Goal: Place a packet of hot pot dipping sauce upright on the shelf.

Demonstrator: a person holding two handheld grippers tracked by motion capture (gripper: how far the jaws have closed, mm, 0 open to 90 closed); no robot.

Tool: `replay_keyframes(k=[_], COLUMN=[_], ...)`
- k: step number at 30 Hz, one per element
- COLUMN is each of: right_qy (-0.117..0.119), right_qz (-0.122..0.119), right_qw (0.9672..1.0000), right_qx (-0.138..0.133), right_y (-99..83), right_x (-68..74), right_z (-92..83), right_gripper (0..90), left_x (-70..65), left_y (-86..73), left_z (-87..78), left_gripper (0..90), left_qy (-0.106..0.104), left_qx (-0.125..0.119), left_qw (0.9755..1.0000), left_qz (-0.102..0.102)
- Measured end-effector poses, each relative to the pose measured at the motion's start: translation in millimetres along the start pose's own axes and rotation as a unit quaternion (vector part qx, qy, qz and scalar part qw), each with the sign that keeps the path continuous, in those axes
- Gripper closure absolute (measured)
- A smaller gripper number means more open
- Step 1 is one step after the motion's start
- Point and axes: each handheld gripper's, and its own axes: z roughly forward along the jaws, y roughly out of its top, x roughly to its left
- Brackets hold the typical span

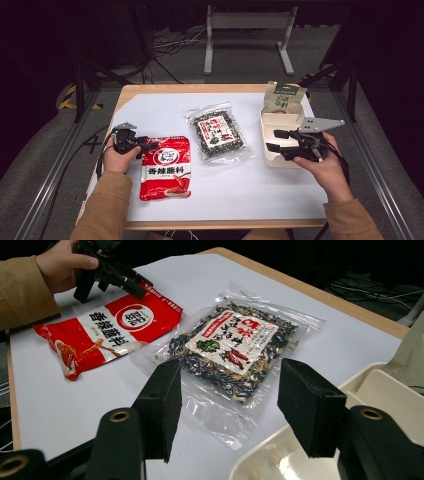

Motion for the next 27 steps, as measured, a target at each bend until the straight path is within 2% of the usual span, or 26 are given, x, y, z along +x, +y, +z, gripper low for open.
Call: replay_keyframes(k=[1,4,6,10,14,16,19,25,27], right_qy=[0.000,-0.001,-0.005,-0.008,-0.008,-0.008,-0.009,-0.010,-0.010], right_qz=[0.000,-0.001,0.001,0.002,-0.001,-0.001,-0.001,-0.001,0.000], right_qw=[1.0000,1.0000,1.0000,0.9999,0.9999,0.9999,0.9999,0.9999,0.9999], right_qx=[0.000,0.001,0.004,0.008,0.009,0.010,0.011,0.009,0.009], right_y=[0.0,-0.2,-0.6,-1.8,-1.9,-1.9,-2.1,-2.1,-2.2], right_x=[0.0,-0.2,-0.6,-1.6,-1.3,-1.4,-1.7,-1.9,-2.2], right_z=[0.0,0.0,0.2,0.8,1.1,1.3,1.2,0.3,0.2], right_gripper=[43.1,43.2,43.4,43.8,43.8,43.9,44.1,44.2,44.2], left_x=[-0.9,-5.2,-7.7,-10.4,-13.0,-14.8,-15.6,-16.0,-17.9], left_y=[0.0,0.2,-0.2,-1.3,-1.6,-0.9,0.0,4.1,6.9], left_z=[0.0,0.2,0.2,-0.1,-1.0,-1.8,-3.5,-17.1,-23.2], left_gripper=[41.1,52.2,62.8,76.8,88.3,89.4,89.8,90.0,90.0], left_qy=[-0.001,0.019,0.036,0.060,0.066,0.067,0.068,0.052,0.047], left_qx=[0.005,0.014,0.016,0.019,0.027,0.033,0.032,0.014,0.014], left_qw=[1.0000,0.9994,0.9986,0.9965,0.9954,0.9955,0.9953,0.9977,0.9978], left_qz=[0.005,0.024,0.035,0.054,0.063,0.058,0.061,0.041,0.046])
